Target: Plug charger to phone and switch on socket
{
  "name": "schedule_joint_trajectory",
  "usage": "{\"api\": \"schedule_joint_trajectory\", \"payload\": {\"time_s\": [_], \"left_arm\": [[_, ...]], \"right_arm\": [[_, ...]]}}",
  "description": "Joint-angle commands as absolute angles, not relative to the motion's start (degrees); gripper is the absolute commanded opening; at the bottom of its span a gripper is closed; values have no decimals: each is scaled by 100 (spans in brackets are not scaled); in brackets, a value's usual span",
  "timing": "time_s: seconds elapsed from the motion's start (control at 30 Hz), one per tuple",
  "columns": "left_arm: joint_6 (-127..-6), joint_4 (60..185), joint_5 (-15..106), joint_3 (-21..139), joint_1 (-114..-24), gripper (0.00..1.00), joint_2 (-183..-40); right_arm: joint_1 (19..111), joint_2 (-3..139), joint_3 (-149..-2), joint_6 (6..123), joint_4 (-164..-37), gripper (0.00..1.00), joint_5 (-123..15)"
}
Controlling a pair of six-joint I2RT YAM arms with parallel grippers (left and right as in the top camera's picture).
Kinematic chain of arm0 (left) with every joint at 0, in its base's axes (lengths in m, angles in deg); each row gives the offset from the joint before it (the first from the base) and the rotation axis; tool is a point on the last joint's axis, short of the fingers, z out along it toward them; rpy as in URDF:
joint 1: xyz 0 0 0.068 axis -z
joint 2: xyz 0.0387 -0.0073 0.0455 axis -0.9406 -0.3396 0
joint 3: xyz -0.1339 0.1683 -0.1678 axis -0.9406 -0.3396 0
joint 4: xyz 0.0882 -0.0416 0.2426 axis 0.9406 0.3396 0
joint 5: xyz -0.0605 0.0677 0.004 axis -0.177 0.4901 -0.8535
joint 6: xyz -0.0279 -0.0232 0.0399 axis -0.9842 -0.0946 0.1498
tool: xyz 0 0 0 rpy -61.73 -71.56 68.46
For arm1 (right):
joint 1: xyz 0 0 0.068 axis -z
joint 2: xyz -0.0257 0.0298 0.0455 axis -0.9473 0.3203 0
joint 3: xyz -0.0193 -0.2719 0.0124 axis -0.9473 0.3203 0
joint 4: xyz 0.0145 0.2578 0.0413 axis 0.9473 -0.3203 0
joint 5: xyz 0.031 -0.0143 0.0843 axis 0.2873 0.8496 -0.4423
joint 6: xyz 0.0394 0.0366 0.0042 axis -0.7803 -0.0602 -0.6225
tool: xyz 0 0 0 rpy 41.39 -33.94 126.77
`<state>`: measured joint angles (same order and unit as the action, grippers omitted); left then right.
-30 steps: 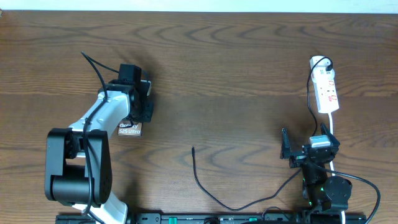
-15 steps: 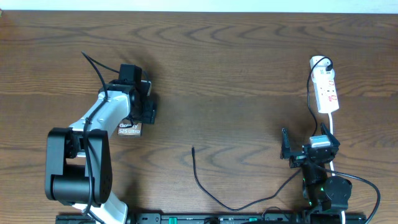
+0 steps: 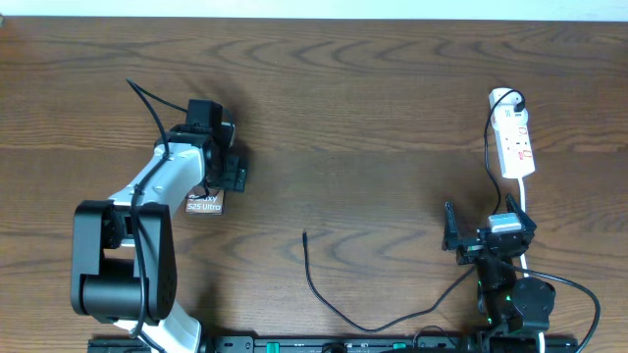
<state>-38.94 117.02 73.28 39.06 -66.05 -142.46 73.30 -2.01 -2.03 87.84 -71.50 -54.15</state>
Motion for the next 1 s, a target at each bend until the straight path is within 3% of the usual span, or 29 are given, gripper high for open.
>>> {"api": "schedule_joint_trajectory", "payload": {"time_s": [0.0, 0.97], "left_arm": [[-3854, 11665, 7442, 3849, -6729, 88, -14333], [-3769, 11816, 7245, 3847, -7035, 89, -14591]], "right_arm": [[7306, -221, -195, 8723, -7174, 99, -5415], [7306, -221, -195, 8723, -7174, 99, -5415]]}}
